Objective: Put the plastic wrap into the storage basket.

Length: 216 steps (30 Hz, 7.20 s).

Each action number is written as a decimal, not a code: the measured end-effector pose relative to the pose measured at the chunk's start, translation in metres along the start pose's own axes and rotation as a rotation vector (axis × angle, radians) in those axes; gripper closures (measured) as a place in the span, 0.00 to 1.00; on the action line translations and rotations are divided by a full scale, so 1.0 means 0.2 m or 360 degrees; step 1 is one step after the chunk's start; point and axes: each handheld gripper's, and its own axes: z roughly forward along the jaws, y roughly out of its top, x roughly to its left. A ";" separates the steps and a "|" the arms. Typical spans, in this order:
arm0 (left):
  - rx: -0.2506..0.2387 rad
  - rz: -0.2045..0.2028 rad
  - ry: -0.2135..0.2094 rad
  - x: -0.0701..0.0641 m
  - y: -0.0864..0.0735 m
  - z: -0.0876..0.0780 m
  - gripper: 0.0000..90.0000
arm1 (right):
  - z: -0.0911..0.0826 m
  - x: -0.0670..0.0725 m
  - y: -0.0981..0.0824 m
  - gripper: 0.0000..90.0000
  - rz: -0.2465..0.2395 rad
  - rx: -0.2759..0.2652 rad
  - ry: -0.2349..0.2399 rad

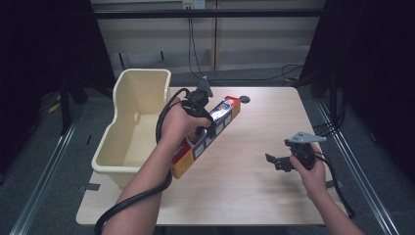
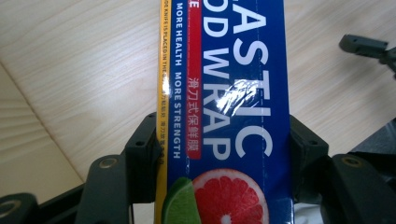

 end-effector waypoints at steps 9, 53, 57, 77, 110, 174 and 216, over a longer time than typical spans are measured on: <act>-0.0039 -0.0046 -0.0012 0.03 -0.01 -0.11 0.46 | 0.00 0.00 0.00 0.02 -0.0003 0.0002 0.0010; -0.0133 -0.0341 0.0103 0.31 -0.23 -0.49 0.46 | 0.01 0.02 0.00 0.02 -0.0014 0.0024 0.0028; -0.0151 -0.0376 0.0111 0.34 -0.26 -0.52 0.46 | 0.01 0.02 0.00 0.02 -0.0019 0.0021 0.0025; -0.0193 -0.0441 0.0128 0.38 -0.34 -0.63 0.46 | 0.01 0.02 0.00 0.02 -0.0012 0.0018 0.0022; -0.0224 -0.0643 0.0282 0.51 -0.47 -0.73 0.45 | 0.01 0.02 0.00 0.02 -0.0014 0.0019 0.0025; -0.0051 -0.0827 0.0276 0.71 -0.48 -0.25 0.45 | 0.01 0.03 0.00 0.02 -0.0024 0.0027 0.0035; 0.0083 -0.0884 0.0269 0.76 -0.43 -0.10 0.44 | 0.02 0.03 0.00 0.02 -0.0032 0.0041 0.0046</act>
